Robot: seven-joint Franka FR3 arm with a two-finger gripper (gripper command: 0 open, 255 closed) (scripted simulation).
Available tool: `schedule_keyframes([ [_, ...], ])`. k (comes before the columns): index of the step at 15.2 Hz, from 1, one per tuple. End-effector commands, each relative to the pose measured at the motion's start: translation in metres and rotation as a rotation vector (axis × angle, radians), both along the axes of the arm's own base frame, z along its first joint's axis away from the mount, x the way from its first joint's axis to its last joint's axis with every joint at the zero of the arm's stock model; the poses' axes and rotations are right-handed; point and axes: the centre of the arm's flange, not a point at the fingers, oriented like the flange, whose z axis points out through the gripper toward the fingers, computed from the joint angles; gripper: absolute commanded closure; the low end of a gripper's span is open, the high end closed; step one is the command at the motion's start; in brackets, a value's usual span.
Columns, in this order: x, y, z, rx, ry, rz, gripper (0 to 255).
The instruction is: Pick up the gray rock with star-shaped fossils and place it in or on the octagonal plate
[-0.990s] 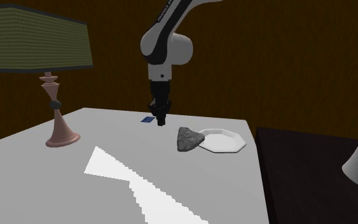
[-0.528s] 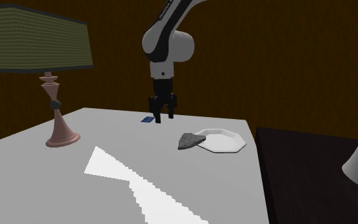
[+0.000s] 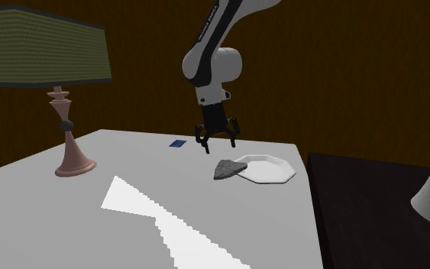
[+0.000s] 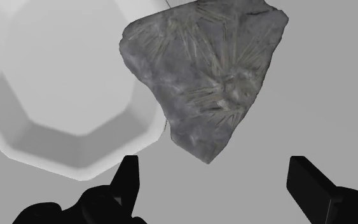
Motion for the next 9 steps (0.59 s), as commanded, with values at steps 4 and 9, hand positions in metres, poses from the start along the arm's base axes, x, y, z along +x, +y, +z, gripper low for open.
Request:
schedule_keyframes([
  [4,-0.007,0.0,-0.026,-0.006,0.008,-0.028,0],
  [9,-0.009,0.001,-0.034,-0.006,0.008,-0.028,0],
])
